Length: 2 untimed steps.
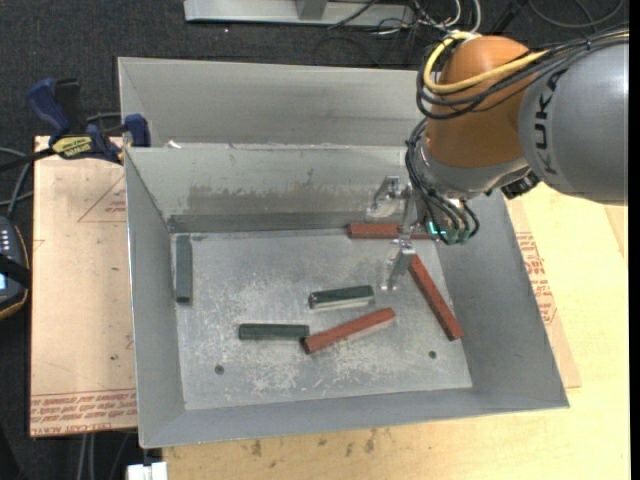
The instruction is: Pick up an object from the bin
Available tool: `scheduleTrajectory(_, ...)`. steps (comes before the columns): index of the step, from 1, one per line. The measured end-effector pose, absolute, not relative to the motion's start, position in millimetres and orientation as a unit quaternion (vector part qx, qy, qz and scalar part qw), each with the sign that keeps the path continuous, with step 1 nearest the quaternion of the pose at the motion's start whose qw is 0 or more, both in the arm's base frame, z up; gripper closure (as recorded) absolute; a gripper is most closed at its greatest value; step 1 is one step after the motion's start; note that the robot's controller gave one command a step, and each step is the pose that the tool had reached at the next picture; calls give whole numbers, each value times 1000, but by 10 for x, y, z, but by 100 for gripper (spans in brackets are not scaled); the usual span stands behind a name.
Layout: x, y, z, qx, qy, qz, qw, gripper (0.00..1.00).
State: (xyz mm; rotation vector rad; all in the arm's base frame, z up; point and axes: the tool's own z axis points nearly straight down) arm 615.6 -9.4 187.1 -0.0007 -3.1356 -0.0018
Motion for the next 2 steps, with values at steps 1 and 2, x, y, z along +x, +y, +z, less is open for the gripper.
scheduleTrajectory(1, 6172, -94, 1917, 0, -1000, -1, -1, 0)
scheduleTrajectory(2, 5482, -112, 830, -37, -999, -2, 0, 100)
